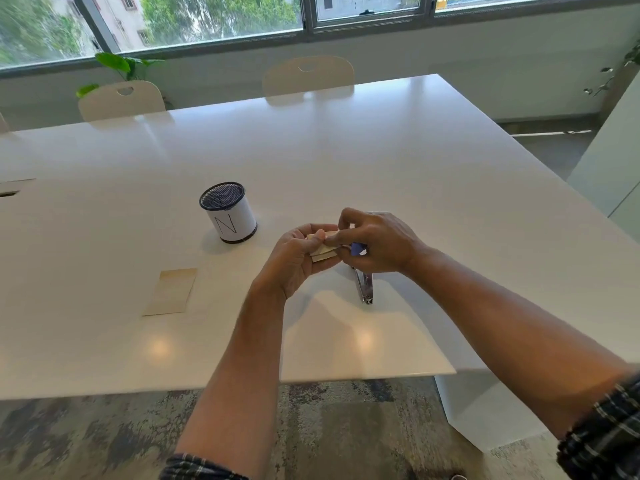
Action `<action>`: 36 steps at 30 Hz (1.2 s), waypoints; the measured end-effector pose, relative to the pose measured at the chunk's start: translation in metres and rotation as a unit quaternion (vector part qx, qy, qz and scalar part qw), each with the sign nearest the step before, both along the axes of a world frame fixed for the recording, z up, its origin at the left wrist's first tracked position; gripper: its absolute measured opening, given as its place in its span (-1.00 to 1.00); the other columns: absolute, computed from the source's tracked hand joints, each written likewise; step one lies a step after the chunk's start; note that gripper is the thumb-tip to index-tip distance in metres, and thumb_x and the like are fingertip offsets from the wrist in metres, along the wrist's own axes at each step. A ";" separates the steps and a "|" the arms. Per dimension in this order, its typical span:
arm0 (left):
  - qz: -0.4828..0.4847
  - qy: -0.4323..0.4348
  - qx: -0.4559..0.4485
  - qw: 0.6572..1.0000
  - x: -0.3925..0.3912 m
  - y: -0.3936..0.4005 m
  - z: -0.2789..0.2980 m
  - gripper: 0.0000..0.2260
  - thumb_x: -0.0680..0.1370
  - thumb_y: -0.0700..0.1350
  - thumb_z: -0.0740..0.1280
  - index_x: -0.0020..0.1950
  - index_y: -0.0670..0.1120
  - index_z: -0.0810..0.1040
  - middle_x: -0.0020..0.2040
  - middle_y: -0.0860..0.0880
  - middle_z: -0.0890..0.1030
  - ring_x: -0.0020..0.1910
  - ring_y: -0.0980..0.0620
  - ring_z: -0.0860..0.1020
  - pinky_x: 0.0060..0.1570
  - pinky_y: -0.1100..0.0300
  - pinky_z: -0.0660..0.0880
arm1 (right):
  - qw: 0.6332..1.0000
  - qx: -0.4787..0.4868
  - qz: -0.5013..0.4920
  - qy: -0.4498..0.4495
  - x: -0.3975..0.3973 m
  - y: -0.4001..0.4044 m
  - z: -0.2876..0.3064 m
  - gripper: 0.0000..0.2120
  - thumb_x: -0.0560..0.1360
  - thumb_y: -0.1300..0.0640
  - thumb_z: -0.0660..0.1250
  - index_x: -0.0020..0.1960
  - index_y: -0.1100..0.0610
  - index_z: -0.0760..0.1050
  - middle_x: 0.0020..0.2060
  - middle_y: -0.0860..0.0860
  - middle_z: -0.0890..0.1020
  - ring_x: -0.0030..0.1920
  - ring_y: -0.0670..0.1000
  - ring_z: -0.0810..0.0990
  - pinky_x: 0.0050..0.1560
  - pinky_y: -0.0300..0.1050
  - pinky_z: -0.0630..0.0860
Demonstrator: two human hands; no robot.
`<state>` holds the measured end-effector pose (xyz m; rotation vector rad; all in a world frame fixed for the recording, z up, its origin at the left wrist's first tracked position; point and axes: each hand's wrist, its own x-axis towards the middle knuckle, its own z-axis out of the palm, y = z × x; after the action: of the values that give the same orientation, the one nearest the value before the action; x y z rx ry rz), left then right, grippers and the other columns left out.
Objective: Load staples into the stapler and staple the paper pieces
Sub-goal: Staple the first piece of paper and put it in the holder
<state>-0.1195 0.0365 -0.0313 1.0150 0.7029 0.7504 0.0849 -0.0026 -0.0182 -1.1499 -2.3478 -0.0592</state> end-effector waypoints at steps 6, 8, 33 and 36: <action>0.013 0.013 0.042 0.999 0.000 -0.001 0.004 -0.81 0.68 -0.30 0.23 0.23 -0.24 0.59 0.12 -0.24 0.70 0.15 -0.16 0.69 0.05 0.09 0.64 | 0.996 -0.035 -0.009 0.081 0.005 -0.002 0.000 -0.75 0.52 0.06 0.40 0.17 -0.05 0.72 -0.08 -0.01 0.59 -0.37 0.03 0.47 -0.34 -0.04 0.56; 0.019 0.023 0.059 0.998 0.001 -0.001 0.005 -0.81 0.67 -0.31 0.24 0.19 -0.21 0.62 0.09 -0.21 0.71 0.12 -0.13 0.69 0.03 0.11 0.64 | 0.986 -0.045 -0.018 0.157 0.004 -0.001 -0.002 -0.76 0.56 0.08 0.42 0.22 0.01 0.69 -0.11 -0.02 0.58 -0.30 0.05 0.55 -0.27 -0.02 0.58; 0.057 0.144 0.162 0.975 0.013 -0.008 0.005 -0.74 0.73 0.02 0.17 0.13 -0.13 0.55 0.11 -0.19 0.68 0.09 -0.11 0.69 -0.01 0.12 0.62 | 0.918 -0.206 -0.116 0.319 0.008 0.019 -0.004 -0.81 0.49 -0.04 0.54 -0.07 0.07 0.68 -0.17 0.05 0.70 -0.09 0.19 0.62 -0.03 0.20 0.60; 0.111 0.146 0.172 0.968 0.020 -0.010 0.003 -0.78 0.74 -0.03 0.16 -0.02 -0.02 0.53 -0.02 -0.09 0.66 0.00 -0.04 0.65 -0.11 0.15 0.59 | 0.922 -0.198 -0.113 0.314 0.005 0.018 -0.005 -0.86 0.50 -0.03 0.53 -0.08 0.04 0.67 -0.16 0.04 0.69 -0.10 0.14 0.62 -0.05 0.13 0.61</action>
<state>-0.1000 0.0268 -0.0281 1.3970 0.9730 0.9495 0.0896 0.0156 -0.0230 -1.3695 -1.6843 0.6382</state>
